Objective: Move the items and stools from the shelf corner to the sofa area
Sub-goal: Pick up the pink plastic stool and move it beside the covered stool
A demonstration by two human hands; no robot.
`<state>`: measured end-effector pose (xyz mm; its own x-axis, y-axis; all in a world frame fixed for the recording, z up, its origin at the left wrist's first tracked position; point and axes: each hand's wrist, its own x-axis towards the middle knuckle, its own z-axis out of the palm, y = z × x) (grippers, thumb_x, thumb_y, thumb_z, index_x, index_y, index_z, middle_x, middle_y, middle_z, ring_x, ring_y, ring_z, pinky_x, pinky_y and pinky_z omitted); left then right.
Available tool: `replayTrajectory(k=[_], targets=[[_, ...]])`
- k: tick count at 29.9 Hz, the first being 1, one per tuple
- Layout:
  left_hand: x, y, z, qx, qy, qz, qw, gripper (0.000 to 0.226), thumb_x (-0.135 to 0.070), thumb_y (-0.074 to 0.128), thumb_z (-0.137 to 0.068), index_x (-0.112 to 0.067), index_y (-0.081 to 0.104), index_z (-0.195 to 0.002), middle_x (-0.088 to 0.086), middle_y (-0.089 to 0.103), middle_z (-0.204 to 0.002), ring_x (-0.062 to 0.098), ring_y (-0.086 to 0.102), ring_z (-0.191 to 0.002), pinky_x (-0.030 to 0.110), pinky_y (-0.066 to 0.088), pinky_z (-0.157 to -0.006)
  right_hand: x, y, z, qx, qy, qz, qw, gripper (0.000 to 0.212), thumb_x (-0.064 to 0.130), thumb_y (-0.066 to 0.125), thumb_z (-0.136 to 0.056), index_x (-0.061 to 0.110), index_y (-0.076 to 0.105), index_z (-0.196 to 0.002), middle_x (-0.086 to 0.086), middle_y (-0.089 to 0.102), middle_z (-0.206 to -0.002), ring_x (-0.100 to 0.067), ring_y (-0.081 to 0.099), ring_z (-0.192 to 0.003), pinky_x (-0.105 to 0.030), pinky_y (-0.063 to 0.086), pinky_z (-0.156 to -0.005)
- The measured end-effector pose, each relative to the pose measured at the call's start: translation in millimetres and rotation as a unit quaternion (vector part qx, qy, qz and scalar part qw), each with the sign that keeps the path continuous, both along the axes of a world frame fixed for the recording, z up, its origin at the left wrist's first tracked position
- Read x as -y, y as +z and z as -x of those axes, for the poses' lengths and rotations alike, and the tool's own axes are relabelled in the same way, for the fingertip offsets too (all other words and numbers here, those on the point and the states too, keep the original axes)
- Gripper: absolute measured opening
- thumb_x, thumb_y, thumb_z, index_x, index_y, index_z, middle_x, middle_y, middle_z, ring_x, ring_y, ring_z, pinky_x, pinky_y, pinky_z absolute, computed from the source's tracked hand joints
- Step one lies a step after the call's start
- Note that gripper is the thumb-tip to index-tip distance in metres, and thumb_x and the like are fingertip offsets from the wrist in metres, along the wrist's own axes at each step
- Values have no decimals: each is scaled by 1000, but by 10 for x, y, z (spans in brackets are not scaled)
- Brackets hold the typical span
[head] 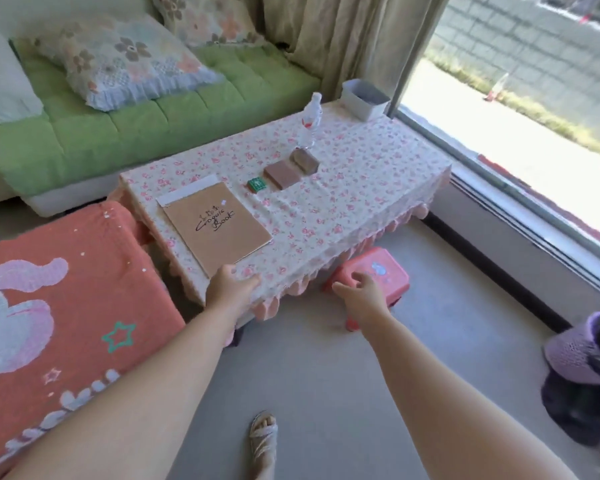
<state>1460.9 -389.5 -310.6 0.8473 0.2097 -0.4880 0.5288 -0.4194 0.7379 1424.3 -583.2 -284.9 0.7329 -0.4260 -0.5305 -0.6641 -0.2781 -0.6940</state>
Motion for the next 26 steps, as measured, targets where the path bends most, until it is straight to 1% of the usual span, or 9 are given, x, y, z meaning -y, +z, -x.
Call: replayTrajectory(k=[2, 4, 8, 11, 15, 17, 18, 21, 26], targets=[[362, -43, -152, -1, -25, 4, 1000, 59, -31, 63, -85, -10, 42, -136, 8, 48, -140, 29, 50, -123, 32, 40, -88, 351, -70, -29, -6, -27, 4, 1000, 52, 16, 63, -86, 7, 47, -134, -15, 54, -129, -26, 55, -101, -36, 46, -91], [705, -62, -332, -4, -42, 14, 999, 60, -30, 64, -85, -9, 42, -136, 9, 48, -142, 29, 49, -125, 32, 41, -91, 672, -149, -141, -5, -50, 9, 999, 58, 18, 64, -84, 10, 43, -138, -13, 51, -135, -25, 55, -101, -33, 47, -89], [1344, -97, -853, -14, -72, 30, 997, 59, -31, 65, -85, -10, 43, -136, 9, 50, -139, 28, 51, -123, 31, 40, -93, 1273, -222, -523, -21, -74, 8, 997, 56, 18, 63, -86, 10, 43, -138, -12, 48, -136, -26, 54, -95, -27, 46, -74], [1776, -45, -1197, -14, -101, 40, 994, 57, -29, 64, -86, -9, 44, -135, 11, 50, -138, 28, 51, -122, 28, 38, -90, 1686, -218, -773, -23, -82, 5, 996, 60, 18, 64, -85, 10, 40, -140, -13, 46, -139, -26, 52, -118, -29, 41, -90], [2338, 20, -1565, -5, -131, 37, 991, 55, -29, 62, -87, -10, 44, -135, 8, 51, -138, 26, 53, -117, 24, 40, -83, 2229, -179, -1068, -27, -91, 16, 995, 62, 20, 66, -84, 9, 40, -139, -14, 41, -143, -27, 47, -126, -35, 42, -98], [2609, 22, -1690, -8, -133, 40, 990, 54, -28, 62, -88, -10, 43, -136, 6, 50, -136, 22, 53, -108, 17, 41, -70, 2520, -207, -1196, -38, -83, 30, 995, 62, 21, 64, -85, 9, 39, -140, -14, 40, -143, -26, 46, -127, -34, 41, -97], [2702, 22, -1734, -10, -133, 42, 990, 54, -28, 61, -89, -10, 43, -136, 6, 50, -136, 22, 52, -108, 17, 39, -68, 2628, -227, -1255, -39, -79, 36, 995, 62, 21, 63, -85, 9, 39, -140, -14, 40, -144, -26, 46, -127, -34, 41, -97], [3074, -120, -1930, -16, -124, 31, 992, 55, -29, 62, -88, -8, 44, -135, 9, 51, -137, 26, 51, -120, 26, 37, -78, 3077, -366, -1517, -46, -62, 33, 996, 62, 21, 63, -85, 10, 38, -141, -14, 40, -144, -27, 44, -129, -34, 40, -98], [3627, -416, -2009, -44, -34, 38, 998, 55, -33, 66, -83, -10, 49, -130, 7, 54, -133, 28, 59, -114, 40, 47, -99, 3815, -702, -1872, -78, 10, 36, 996, 61, 21, 63, -86, 10, 38, -141, -14, 41, -144, -28, 46, -127, -34, 40, -98]])
